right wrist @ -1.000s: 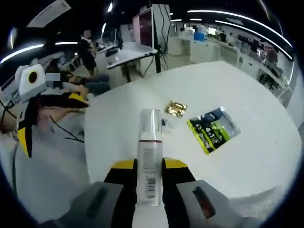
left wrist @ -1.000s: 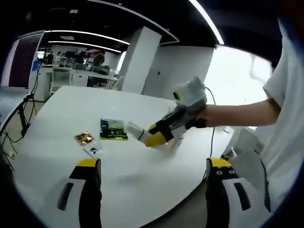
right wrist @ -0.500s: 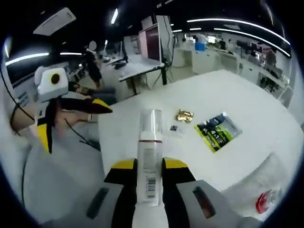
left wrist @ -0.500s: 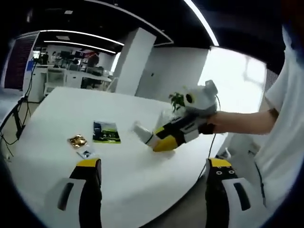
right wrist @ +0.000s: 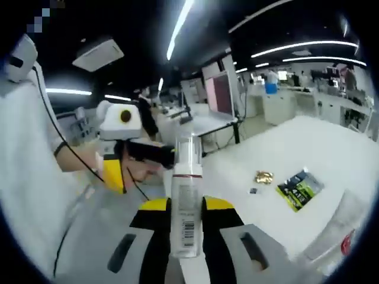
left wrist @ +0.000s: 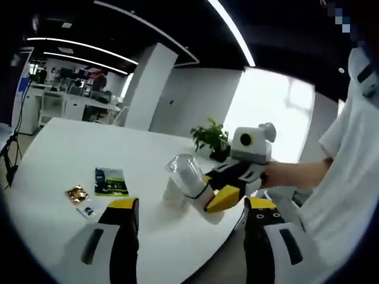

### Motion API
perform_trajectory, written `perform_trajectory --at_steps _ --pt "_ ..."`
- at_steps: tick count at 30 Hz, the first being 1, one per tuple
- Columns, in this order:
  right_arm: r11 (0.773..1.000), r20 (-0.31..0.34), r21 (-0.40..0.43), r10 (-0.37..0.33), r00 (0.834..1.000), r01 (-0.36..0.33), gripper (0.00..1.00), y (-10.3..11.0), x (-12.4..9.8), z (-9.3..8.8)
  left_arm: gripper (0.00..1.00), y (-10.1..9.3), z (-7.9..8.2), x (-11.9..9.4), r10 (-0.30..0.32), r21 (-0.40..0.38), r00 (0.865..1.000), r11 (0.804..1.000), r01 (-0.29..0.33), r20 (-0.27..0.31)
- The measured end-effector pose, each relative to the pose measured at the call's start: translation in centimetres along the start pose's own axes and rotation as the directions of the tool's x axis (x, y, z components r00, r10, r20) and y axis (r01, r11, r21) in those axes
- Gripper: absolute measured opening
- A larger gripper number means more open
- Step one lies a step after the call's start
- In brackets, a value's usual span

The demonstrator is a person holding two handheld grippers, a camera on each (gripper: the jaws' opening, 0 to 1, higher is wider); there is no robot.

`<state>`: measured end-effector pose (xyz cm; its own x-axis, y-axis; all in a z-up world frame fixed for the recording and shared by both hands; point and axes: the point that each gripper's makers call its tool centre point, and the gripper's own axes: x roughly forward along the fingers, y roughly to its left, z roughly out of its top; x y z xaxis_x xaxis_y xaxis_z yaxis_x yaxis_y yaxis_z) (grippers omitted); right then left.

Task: Arrange the skincare products in the storage area until every visible bottle or jar stands upright without overlapping.

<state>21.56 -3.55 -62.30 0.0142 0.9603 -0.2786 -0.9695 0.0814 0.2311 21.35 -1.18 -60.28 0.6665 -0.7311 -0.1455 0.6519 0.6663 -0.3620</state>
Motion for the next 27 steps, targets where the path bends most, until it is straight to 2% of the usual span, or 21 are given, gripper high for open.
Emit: perform_trajectory --at_steps 4,9,17,21,27 --pt "1.000 0.024 -0.016 0.022 0.999 -0.022 0.18 1.2 -0.8 0.4 0.53 -1.4 1.2 0.0 -0.063 0.008 0.998 0.998 0.063 0.018" --pt "0.999 0.085 0.001 0.051 0.995 -0.052 0.18 2.7 -1.4 1.0 0.37 -3.3 1.4 0.0 -0.132 0.041 0.991 0.990 0.132 -0.011" --pt "0.995 0.143 0.018 0.098 0.985 -0.102 0.19 4.7 -2.1 1.7 0.31 -5.7 2.3 0.3 -0.196 0.068 0.981 0.978 0.196 -0.011" --pt "0.991 0.165 0.015 0.129 0.978 -0.133 0.19 5.5 -2.2 2.2 0.30 -6.7 2.2 0.4 -0.222 0.092 0.974 0.970 0.225 -0.040" --pt "0.988 0.198 0.006 0.150 0.969 -0.154 0.19 6.3 -2.6 2.6 0.22 -8.1 2.8 0.6 -0.254 0.119 0.966 0.959 0.258 -0.049"
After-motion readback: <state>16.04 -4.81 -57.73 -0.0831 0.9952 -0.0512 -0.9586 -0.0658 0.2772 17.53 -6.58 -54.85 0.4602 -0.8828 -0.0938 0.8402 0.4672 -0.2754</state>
